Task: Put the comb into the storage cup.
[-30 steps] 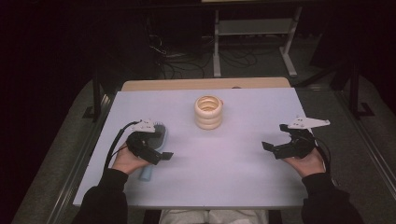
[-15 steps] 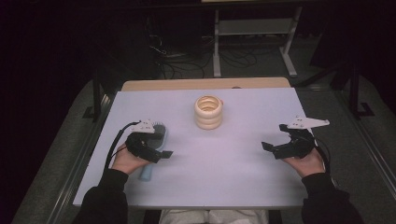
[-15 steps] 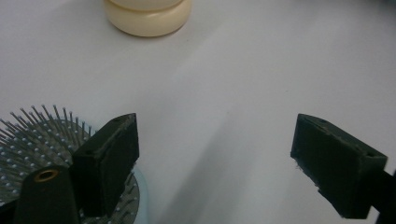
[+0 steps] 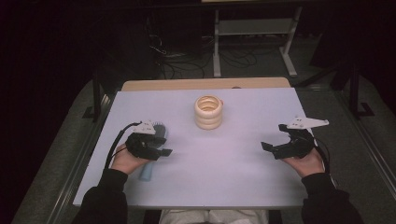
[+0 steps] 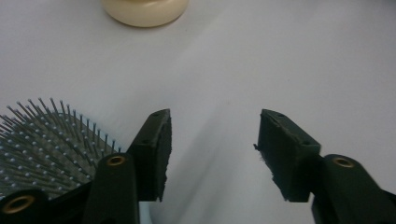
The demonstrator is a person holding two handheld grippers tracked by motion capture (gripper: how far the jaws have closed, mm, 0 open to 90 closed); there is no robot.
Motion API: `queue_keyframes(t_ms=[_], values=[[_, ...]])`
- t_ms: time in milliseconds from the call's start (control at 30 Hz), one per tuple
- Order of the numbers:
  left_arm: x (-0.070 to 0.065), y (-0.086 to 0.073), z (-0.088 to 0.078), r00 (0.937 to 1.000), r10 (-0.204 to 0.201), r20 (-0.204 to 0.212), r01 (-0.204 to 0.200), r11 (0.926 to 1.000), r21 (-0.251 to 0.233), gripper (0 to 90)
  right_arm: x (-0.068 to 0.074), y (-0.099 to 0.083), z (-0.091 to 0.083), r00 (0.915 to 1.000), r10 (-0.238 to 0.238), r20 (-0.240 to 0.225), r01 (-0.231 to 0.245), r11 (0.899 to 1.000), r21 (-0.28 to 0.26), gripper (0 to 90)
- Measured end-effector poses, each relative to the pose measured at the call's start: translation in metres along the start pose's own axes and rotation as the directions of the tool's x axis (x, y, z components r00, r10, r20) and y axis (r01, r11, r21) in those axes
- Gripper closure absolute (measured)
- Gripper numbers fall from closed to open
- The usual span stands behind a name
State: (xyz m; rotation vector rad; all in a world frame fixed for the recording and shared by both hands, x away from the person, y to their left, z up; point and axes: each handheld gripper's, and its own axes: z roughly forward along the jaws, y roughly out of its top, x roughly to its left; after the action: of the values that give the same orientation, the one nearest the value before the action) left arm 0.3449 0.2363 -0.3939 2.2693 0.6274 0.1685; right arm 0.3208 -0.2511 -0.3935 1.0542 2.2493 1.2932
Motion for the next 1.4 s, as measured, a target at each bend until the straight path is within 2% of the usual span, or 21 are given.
queue_keyframes(t_ms=[67, 100, 133, 400, 500, 767, 1067, 1267, 1400], values=[[0.0, 0.0, 0.001, 1.0, -0.003, -0.006, 0.003, 0.9999, 0.012, 52.7, 0.0, 0.0, 0.001, 1.0, 0.002, 0.0, -0.002, 1.0, 0.003, 0.0], [0.0, 0.0, 0.002, 1.0, -0.004, -0.007, 0.004, 0.9998, 0.019, 58.4, 0.0, 0.0, 0.001, 1.0, 0.001, 0.0, -0.001, 1.0, 0.004, 0.0], [0.0, -0.001, 0.002, 1.0, -0.002, -0.008, 0.002, 0.9996, 0.028, 58.4, 0.0, 0.0, 0.001, 1.0, 0.001, 0.0, -0.001, 1.0, 0.004, 0.0], [-0.001, -0.002, 0.007, 0.9992, 0.039, 0.005, -0.039, 0.9936, 0.106, 83.0, 0.001, 0.0, 0.001, 1.0, -0.001, 0.0, 0.001, 1.0, 0.009, 0.0], [-0.002, -0.003, 0.007, 0.9987, 0.047, 0.021, -0.049, 0.9918, 0.118, 90.0, 0.001, 0.0, 0.001, 1.0, 0.0, -0.001, 0.0, 1.0, 0.007, 0.0], [-0.004, -0.007, 0.008, 0.9979, 0.04, 0.051, -0.048, 0.9854, 0.163, 90.0, 0.001, 0.0, 0.001, 1.0, -0.003, 0.0, 0.003, 1.0, 0.007, 0.0], [-0.007, -0.011, 0.011, 0.9975, 0.03, 0.064, -0.042, 0.9777, 0.206, 90.0, 0.002, 0.0, 0.001, 1.0, -0.005, 0.001, 0.005, 1.0, 0.011, 0.0], [-0.006, -0.015, 0.014, 0.9975, 0.02, 0.068, -0.037, 0.9659, 0.256, 90.0, 0.002, 0.0, 0.001, 1.0, -0.008, 0.0, 0.008, 1.0, 0.013, 0.0], [-0.009, -0.015, 0.014, 0.9967, 0.038, 0.071, -0.057, 0.9579, 0.281, 90.0, 0.002, 0.0, 0.001, 1.0, -0.009, -0.001, 0.009, 1.0, 0.014, 0.0]])
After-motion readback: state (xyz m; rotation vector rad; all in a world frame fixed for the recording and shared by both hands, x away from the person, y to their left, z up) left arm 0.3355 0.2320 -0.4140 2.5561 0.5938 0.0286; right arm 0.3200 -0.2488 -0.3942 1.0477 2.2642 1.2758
